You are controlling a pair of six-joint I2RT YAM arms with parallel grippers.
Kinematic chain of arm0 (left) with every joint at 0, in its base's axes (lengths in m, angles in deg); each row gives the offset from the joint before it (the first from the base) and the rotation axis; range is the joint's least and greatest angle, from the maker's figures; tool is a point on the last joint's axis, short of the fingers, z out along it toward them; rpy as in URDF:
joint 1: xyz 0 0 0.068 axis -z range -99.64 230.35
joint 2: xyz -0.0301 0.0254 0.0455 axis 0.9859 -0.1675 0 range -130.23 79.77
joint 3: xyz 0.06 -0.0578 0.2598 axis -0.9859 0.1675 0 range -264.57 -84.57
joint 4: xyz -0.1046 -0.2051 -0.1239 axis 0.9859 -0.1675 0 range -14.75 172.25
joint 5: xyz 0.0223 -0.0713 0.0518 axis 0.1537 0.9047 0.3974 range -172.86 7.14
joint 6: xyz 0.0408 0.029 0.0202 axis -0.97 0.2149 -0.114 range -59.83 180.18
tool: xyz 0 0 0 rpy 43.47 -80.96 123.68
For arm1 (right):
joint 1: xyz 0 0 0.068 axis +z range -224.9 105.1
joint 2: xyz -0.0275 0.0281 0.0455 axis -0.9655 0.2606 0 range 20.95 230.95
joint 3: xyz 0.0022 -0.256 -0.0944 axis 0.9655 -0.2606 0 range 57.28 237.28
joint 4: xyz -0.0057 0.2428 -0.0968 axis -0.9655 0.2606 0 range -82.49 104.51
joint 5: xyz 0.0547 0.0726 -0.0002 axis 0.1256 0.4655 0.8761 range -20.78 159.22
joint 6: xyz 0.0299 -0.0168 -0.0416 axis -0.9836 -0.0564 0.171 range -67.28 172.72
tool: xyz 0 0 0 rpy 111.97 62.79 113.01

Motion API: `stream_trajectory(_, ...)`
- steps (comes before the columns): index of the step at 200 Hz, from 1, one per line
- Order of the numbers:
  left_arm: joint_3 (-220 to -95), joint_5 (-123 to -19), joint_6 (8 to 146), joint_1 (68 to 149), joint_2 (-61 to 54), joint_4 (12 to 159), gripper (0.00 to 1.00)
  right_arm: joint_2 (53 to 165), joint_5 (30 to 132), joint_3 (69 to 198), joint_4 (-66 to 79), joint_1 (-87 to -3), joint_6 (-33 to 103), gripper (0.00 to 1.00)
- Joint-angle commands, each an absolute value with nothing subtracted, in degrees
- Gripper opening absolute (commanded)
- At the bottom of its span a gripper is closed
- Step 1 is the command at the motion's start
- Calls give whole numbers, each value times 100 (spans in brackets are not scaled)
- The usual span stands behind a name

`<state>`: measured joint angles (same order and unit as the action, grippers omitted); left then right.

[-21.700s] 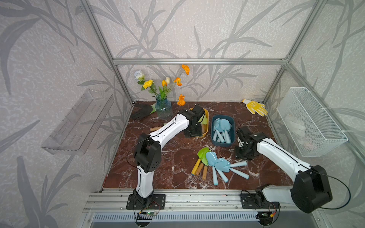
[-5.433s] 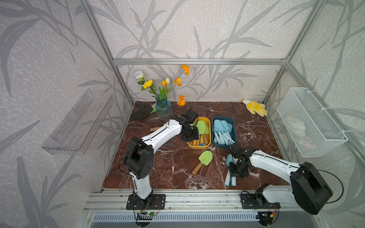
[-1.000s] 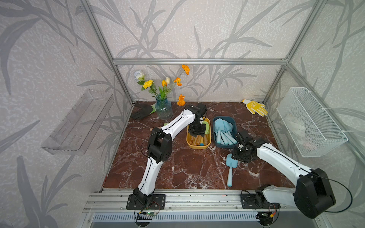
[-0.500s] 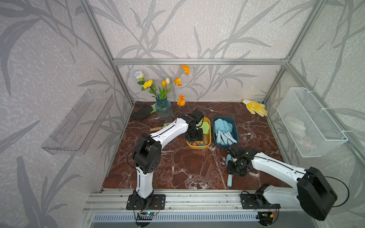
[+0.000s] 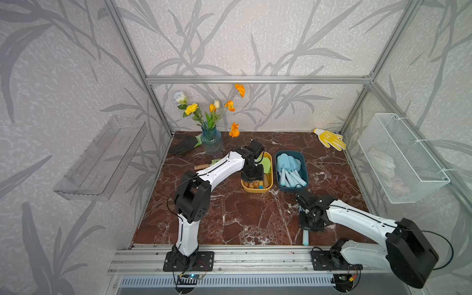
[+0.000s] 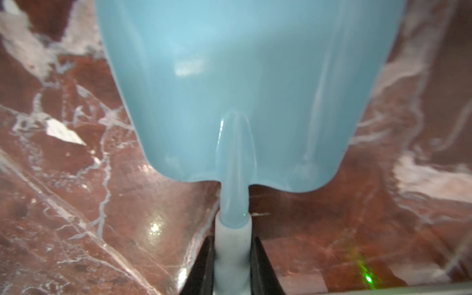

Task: Sort the small shovels by color and place them into the storage box
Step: Pick up the shovel from the center of the board, then place the shovel in the storage box.

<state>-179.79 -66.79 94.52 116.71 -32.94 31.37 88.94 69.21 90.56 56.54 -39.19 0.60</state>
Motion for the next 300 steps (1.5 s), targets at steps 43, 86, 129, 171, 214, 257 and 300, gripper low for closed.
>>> stream_trajectory(43,-18183,-6669,9248,11578,-3330,3212,55,8169,5806,10371,6875,-4475,218,5)
stream_trajectory(86,-17963,-6699,9221,11456,-3230,3265,55,8846,5991,11359,6547,-5068,966,5)
stream_trajectory(129,-17520,-6989,9302,11197,-2882,3327,54,10121,6206,12677,6223,-5317,1823,6)
stream_trajectory(171,-16923,-7416,9320,10878,-2345,3369,54,11412,6630,13723,6192,-5494,2134,6)
stream_trajectory(214,-16312,-7629,9373,10539,-1866,3414,54,12395,7079,14369,5958,-5494,2228,7)
stream_trajectory(257,-15975,-7708,9395,10315,-1599,3444,55,13093,7266,14815,5983,-5486,2243,7)
stream_trajectory(300,-15722,-7817,9411,10172,-1363,3466,55,13305,7300,14762,5994,-5453,2204,24)
